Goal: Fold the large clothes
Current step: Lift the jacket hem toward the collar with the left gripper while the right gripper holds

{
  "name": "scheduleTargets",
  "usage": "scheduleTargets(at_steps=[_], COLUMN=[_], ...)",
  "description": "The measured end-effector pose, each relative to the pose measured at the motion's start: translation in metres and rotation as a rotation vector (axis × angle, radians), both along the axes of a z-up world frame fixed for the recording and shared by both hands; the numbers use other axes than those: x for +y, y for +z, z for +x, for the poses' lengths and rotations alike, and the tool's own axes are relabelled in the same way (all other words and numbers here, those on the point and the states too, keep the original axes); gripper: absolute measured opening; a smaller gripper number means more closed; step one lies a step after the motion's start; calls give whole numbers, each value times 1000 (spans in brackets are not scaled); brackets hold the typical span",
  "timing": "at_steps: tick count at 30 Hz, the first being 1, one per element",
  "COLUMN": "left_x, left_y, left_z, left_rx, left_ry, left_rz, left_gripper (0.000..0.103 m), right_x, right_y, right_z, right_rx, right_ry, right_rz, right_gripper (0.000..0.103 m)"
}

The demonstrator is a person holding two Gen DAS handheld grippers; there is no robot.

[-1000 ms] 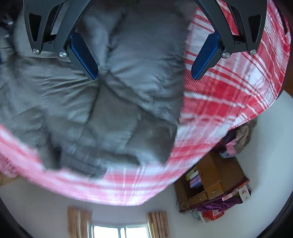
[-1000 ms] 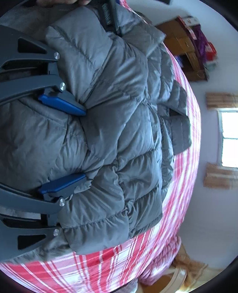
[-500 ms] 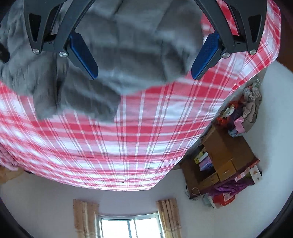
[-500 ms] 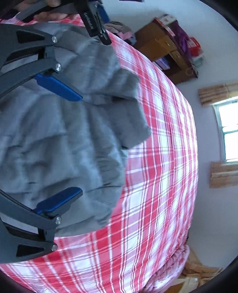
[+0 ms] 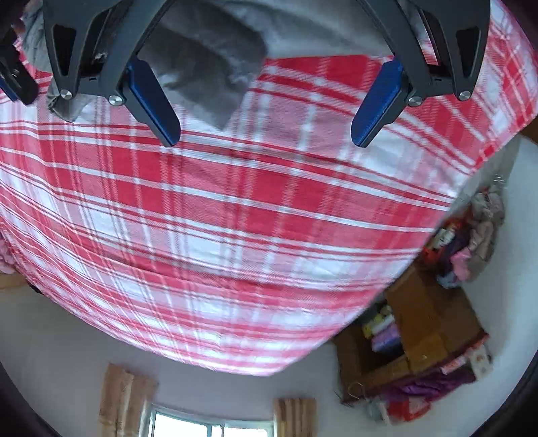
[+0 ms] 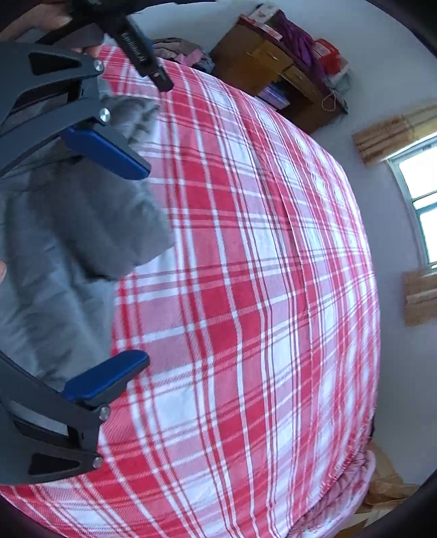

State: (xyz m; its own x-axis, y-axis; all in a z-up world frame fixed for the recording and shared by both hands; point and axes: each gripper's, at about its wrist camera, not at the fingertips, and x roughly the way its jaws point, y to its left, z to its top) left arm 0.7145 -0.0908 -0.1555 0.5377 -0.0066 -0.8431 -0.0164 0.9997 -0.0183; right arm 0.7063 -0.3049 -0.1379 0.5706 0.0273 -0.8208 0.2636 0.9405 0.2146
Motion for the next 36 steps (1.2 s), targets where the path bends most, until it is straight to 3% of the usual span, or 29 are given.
scheduleTargets(at_steps=[5, 6, 7, 9, 10, 11, 12, 15, 19, 25, 33, 36], left_x=[-14, -15, -14, -11, -9, -9, -8, -3, 7, 29, 32, 29], left_y=[-22, -23, -24, -23, -19, -12, -6, 13, 28, 19, -40, -46], left_z=[-14, -20, -24, -31, -38, -47, -55, -82, -115, -166, -170, -170], left_rx=[-12, -19, -6, 14, -5, -35, -61, -119, -197, -268, -166, -156], left_ry=[-105, -131, -161, -195, -201, -212, -224, -245, -265, -259, -228, -224], left_rz=[16, 9, -11, -63, -66, -58, -46, -48, -21, -9, 70, 80], left_gripper=[97, 76, 49, 23, 18, 17, 12, 9, 6, 4, 3, 3], right_x=[10, 11, 13, 16, 18, 19, 19, 18, 14, 4, -4, -9], right_y=[-21, -25, -29, -32, -32, -30, -27, -14, -2, -6, -36, -52], right_z=[23, 24, 21, 14, 7, 0, -7, -33, -62, -95, -122, -120], right_rx=[58, 70, 69, 70, 62, 48, 38, 0, -46, -80, -67, -39], right_ry=[33, 47, 66, 114, 134, 145, 153, 174, 189, 182, 157, 140], right_rz=[-38, -40, -31, -30, -33, -44, -56, -97, -138, -156, -145, -148], right_gripper=[103, 96, 88, 52, 43, 25, 21, 13, 11, 8, 6, 6])
